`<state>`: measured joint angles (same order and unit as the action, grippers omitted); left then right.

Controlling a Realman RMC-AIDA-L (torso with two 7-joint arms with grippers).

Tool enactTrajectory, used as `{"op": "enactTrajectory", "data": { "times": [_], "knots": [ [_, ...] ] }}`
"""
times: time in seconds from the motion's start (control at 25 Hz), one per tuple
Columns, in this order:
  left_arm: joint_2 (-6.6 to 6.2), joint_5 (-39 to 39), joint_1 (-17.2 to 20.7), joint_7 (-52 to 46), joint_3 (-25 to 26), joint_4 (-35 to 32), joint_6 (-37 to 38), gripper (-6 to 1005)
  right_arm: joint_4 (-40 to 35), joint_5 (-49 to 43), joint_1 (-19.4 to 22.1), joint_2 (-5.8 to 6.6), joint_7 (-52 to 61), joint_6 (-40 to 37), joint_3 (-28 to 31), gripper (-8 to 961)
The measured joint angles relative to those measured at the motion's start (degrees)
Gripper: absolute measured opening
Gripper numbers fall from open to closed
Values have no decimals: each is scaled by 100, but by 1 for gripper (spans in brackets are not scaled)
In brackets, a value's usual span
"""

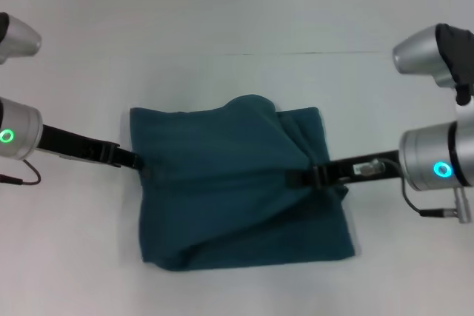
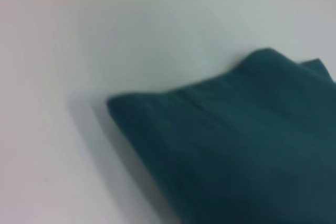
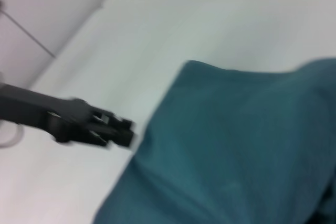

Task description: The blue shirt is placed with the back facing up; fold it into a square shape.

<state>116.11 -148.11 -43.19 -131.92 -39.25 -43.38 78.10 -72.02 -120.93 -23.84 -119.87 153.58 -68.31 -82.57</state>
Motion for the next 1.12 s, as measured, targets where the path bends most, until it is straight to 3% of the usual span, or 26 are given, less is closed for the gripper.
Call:
{"op": "enactTrajectory", "data": {
  "times": [0.2,0.64,1.12],
  "knots": [
    [-11,108,25,61,147,-22,67,477,24,-664,227,-25,318,6,-7,43],
    [29,155,26,210,138,-6,329,475,701,-1241,-33,-37,372,632,-441,42],
    [17,460,88,280,157,-48,598,476,778,-1604,-146,-39,542,1032,-662,41]
  ]
}}
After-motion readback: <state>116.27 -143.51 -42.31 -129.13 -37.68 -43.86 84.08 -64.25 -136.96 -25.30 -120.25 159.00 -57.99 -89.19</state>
